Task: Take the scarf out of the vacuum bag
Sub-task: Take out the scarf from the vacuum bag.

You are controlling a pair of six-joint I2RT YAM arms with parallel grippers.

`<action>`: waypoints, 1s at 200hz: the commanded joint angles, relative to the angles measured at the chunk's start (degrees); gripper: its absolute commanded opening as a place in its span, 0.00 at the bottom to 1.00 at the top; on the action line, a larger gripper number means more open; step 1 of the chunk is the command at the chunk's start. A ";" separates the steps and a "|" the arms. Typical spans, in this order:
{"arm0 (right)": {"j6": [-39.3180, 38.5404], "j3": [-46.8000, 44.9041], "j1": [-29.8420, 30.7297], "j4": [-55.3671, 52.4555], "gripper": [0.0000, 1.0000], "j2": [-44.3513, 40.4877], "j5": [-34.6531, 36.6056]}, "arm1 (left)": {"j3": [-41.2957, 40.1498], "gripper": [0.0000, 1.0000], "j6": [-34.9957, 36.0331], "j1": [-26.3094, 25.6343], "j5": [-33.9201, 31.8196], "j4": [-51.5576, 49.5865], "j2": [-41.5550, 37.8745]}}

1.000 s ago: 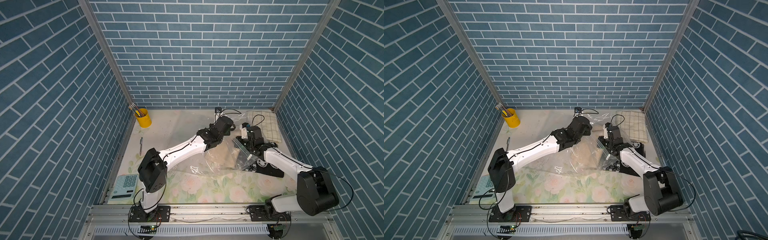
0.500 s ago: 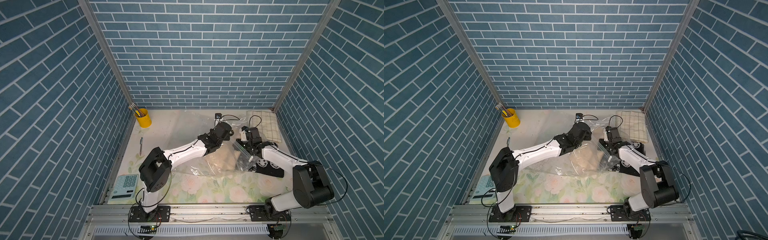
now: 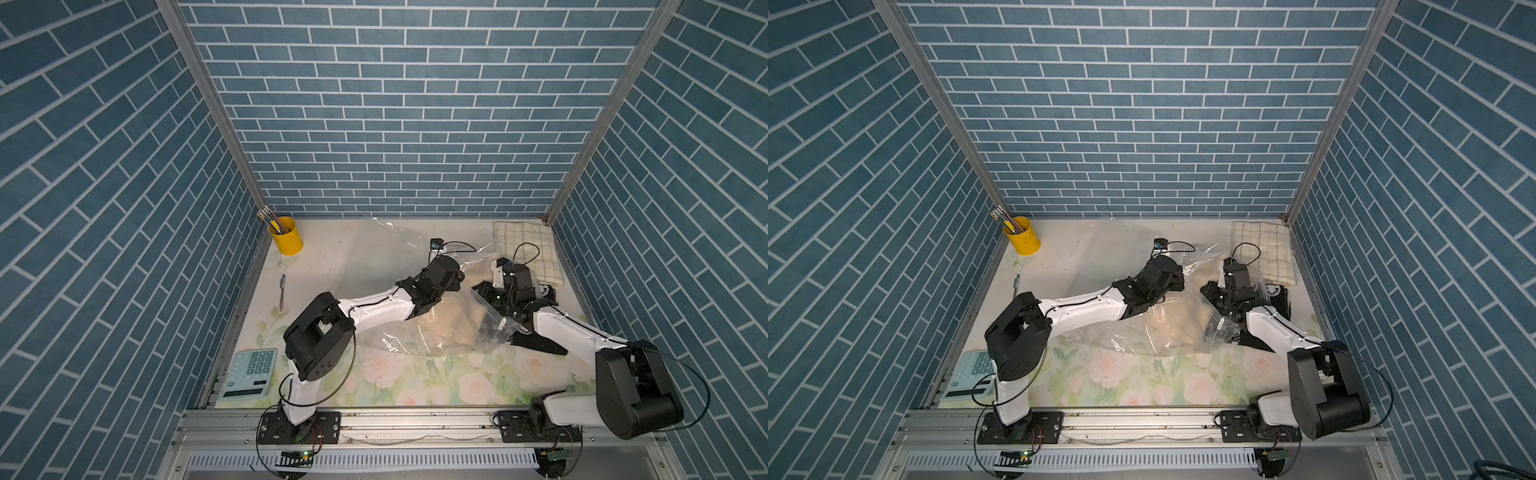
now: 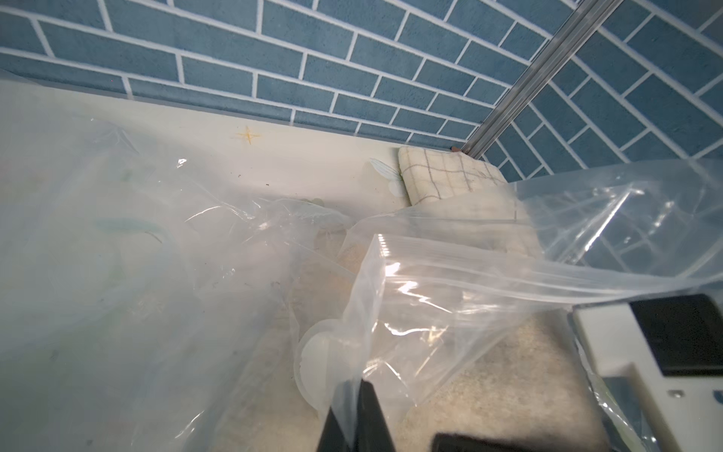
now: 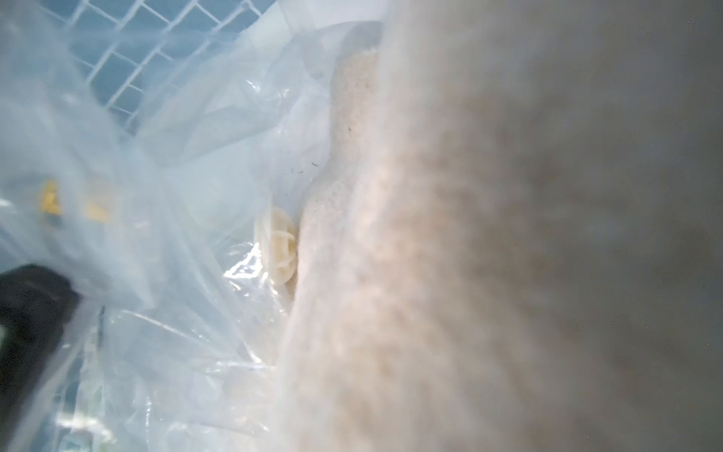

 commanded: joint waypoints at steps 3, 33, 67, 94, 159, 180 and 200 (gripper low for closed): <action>-0.49 0.82 -1.28 4.38 0.35 -0.28 -0.40 | -2.05 0.00 -0.91 0.40 -0.17 -0.91 0.09; -0.59 2.48 -2.73 2.27 0.51 2.74 0.54 | -2.89 0.00 -1.73 0.08 -1.09 -1.45 -0.30; 0.43 2.48 -3.28 4.34 0.88 4.51 2.67 | -3.27 0.00 -1.95 -0.12 -0.92 -1.53 -0.24; 2.10 1.43 -3.83 9.77 0.89 6.51 2.06 | -2.68 0.00 -1.71 -0.14 -0.75 -1.73 0.05; 6.42 -1.68 -4.35 28.28 0.88 10.76 -3.43 | -1.49 0.00 -1.34 -0.14 -0.65 -2.53 0.22; 7.20 -0.79 -4.33 30.62 0.79 13.37 -6.31 | -1.40 0.00 -1.35 -0.14 -0.65 -2.86 0.18; 7.73 -0.35 -4.27 32.47 0.66 15.75 -9.54 | -1.65 0.00 -1.20 -0.13 -0.98 -2.90 -0.03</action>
